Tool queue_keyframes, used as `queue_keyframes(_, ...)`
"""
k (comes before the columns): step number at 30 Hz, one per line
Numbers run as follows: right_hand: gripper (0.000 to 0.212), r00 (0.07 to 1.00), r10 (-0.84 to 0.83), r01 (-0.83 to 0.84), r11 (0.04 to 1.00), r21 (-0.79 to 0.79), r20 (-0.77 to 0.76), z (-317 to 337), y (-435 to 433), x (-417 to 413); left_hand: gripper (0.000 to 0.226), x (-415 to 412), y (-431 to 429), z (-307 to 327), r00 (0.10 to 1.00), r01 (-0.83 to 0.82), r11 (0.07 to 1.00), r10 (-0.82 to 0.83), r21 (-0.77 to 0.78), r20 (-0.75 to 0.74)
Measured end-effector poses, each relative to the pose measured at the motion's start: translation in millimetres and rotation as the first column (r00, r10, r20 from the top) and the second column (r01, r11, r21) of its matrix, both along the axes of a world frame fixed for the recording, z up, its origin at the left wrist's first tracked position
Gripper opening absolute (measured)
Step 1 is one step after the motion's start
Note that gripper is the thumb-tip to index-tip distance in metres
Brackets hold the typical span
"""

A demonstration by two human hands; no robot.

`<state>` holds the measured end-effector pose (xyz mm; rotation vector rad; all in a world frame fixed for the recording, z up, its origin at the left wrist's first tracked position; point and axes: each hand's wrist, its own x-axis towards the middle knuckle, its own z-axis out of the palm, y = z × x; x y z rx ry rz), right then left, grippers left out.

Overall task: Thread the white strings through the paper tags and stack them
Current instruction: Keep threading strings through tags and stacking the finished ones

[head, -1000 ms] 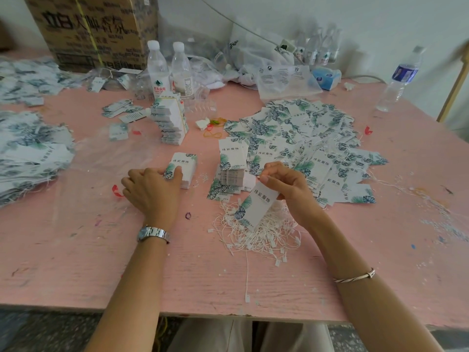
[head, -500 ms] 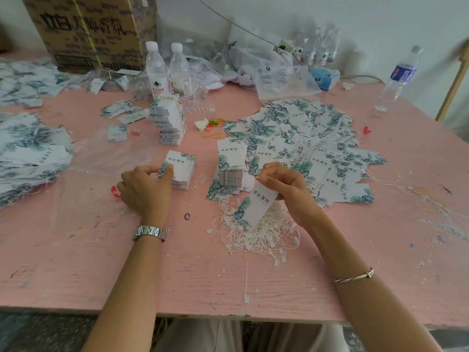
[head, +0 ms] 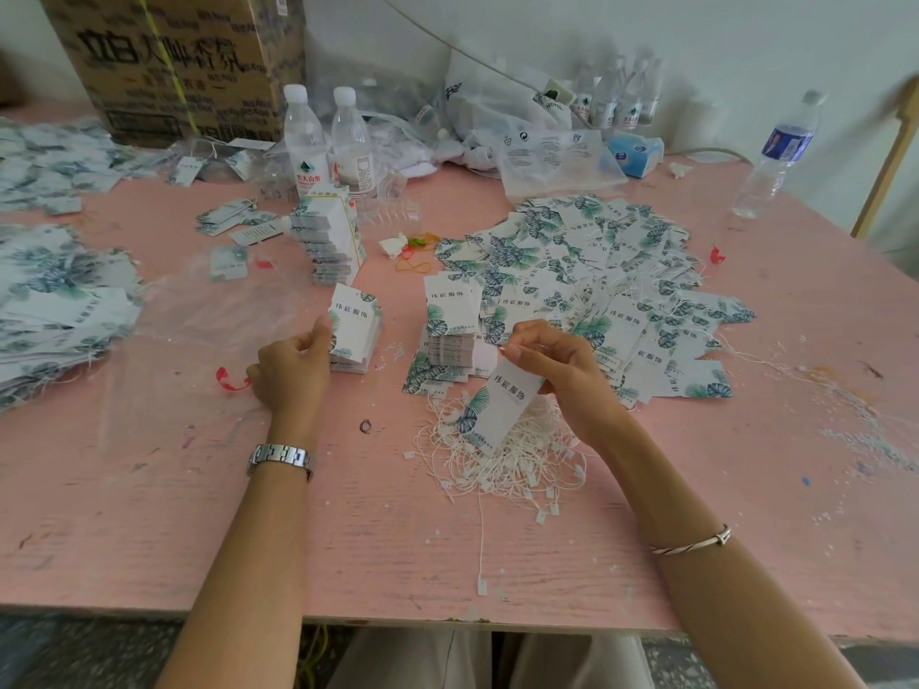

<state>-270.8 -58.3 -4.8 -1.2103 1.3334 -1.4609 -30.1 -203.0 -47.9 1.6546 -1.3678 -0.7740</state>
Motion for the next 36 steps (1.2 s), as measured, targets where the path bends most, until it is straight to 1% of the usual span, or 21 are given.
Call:
queue_keyframes(3, 0.011, 1.0, 0.003, -0.003, 1.0, 0.004, 0.0, -0.2, 0.2, -0.2, 0.062, 0.0, -1.5, -2.1, 1.0, -0.006, 1.0, 0.006, 0.004, 0.002)
queue_keyframes(7, 0.011, 1.0, -0.004, 0.004, 1.0, 0.005, 0.001, -1.4, 0.0, -0.6, 0.07, 0.4, -2.1, -0.1, 0.998, -0.052, 0.998, 0.053, 0.017, -0.042)
queue_keyframes(10, 0.011, 1.0, -0.007, 0.007, 1.0, 0.005, 0.006, -2.6, -0.4, -1.1, 0.068, 0.7, -2.6, 2.4, 0.997, -0.074, 0.997, 0.074, 0.014, -0.01)
queue_keyframes(13, 0.007, 1.0, -0.001, 0.001, 1.0, 0.004, -0.003, -3.3, -0.3, -1.3, 0.064, 1.6, -2.9, 2.1, 0.996, -0.068, 0.997, 0.067, 0.021, 0.066)
queue_keyframes(18, 0.01, 1.0, 0.002, -0.002, 1.0, 0.011, 0.006, -4.0, -1.2, -2.0, 0.048, 1.2, -1.4, 3.7, 0.982, -0.134, 0.991, 0.134, -0.012, 0.131)
queue_keyframes(22, 0.008, 1.0, 0.005, -0.005, 1.0, 0.003, 0.004, -4.3, -1.7, -1.7, 0.042, -2.0, 1.3, 6.4, 0.98, -0.173, 0.98, 0.181, -0.096, 0.087)
queue_keyframes(24, 0.006, 1.0, 0.002, -0.002, 1.0, -0.001, 0.012, -5.0, -2.2, -1.2, 0.043, -3.7, 2.3, 7.8, 0.984, -0.176, 0.972, 0.179, -0.154, 0.002)
queue_keyframes(25, 0.007, 1.0, -0.001, 0.002, 1.0, -0.004, 0.016, -5.3, -2.5, -1.0, 0.043, -5.0, 2.8, 8.8, 0.986, -0.159, 0.97, 0.148, -0.184, -0.076)
queue_keyframes(27, 0.012, 1.0, -0.008, 0.008, 1.0, -0.002, 0.025, -6.2, -2.8, -1.4, 0.036, -9.6, 6.3, 13.1, 0.962, -0.082, 0.972, 0.019, -0.22, -0.273)
queue_keyframes(28, 0.013, 1.0, -0.009, 0.009, 1.0, 0.002, 0.028, -6.6, -2.7, -1.7, 0.032, -13.0, 9.8, 16.3, 0.937, -0.024, 0.971, -0.061, -0.237, -0.345)
queue_keyframes(29, 0.012, 1.0, -0.009, 0.009, 1.0, 0.006, 0.03, -6.8, -2.7, -2.3, 0.029, -16.9, 13.9, 19.0, 0.914, 0.044, 0.964, -0.145, -0.262, -0.378)
queue_keyframes(31, 0.009, 0.999, -0.004, 0.004, 1.0, 0.008, 0.036, -7.1, -2.6, -3.9, 0.026, -26.0, 21.5, 21.2, 0.884, 0.2, 0.925, -0.312, -0.323, -0.347)
queue_keyframes(33, 0.007, 0.999, -0.007, 0.007, 1.0, 0.001, 0.046, -7.0, -2.1, -4.8, 0.032, -35.6, 31.5, 20.3, 0.858, 0.343, 0.858, -0.452, -0.383, -0.243)
queue_keyframes(34, 0.006, 0.999, -0.011, 0.011, 1.0, -0.004, 0.05, -6.7, -1.7, -5.4, 0.035, -40.8, 36.8, 19.6, 0.842, 0.398, 0.819, -0.505, -0.412, -0.19)
queue_keyframes(36, 0.006, 0.998, -0.019, 0.019, 1.0, -0.01, 0.056, -5.4, -0.7, -5.8, 0.033, -49.9, 46.6, 18.0, 0.803, 0.484, 0.751, -0.586, -0.449, -0.113)
